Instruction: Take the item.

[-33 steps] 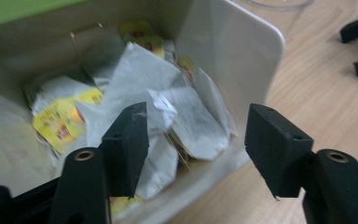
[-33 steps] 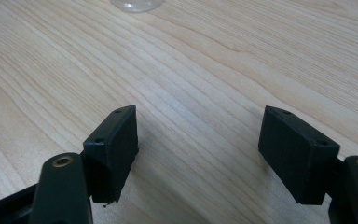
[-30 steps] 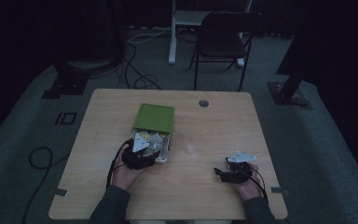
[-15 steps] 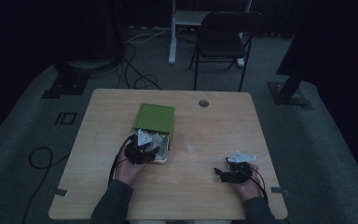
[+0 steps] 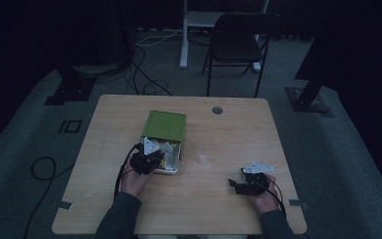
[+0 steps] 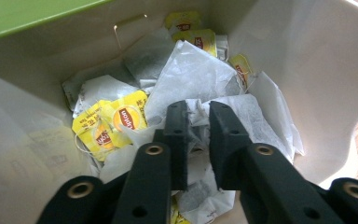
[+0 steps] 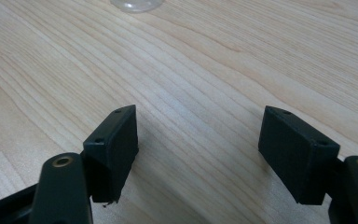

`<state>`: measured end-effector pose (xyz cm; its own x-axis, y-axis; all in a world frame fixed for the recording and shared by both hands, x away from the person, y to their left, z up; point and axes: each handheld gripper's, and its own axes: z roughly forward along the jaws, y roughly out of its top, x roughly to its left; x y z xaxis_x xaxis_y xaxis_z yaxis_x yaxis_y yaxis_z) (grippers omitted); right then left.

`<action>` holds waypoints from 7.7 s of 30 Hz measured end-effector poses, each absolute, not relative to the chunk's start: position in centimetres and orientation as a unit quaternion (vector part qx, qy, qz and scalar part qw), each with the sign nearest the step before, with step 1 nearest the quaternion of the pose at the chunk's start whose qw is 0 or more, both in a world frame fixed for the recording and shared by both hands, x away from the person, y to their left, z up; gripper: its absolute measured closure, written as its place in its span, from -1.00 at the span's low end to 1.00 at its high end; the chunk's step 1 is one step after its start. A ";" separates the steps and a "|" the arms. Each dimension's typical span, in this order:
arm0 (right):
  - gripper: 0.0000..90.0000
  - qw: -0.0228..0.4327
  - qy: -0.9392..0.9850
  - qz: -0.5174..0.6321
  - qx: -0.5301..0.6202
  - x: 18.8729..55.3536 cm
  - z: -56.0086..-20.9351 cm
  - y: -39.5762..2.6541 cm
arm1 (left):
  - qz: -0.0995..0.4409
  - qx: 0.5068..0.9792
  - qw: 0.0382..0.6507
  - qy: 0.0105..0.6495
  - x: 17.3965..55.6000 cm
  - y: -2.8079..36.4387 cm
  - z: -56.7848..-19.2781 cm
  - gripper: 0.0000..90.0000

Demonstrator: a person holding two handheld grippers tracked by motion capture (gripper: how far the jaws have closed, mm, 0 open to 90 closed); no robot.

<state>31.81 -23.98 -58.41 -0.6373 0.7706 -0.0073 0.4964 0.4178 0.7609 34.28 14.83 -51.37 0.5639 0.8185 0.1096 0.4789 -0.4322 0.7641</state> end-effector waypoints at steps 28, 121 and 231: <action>-0.38 0.182 0.822 0.378 0.385 31.8 -58.4 -24.0 | 0.250 0.798 0.388 0.388 33.1 14.9 -48.3 0.86; -0.38 0.182 0.822 0.377 0.386 31.8 -58.4 -24.0 | 0.217 0.820 0.428 0.311 32.7 13.6 -41.6 0.87; -0.38 0.182 0.822 0.377 0.386 31.8 -58.4 -24.0 | 0.175 0.835 0.443 0.274 37.8 3.6 -42.8 0.87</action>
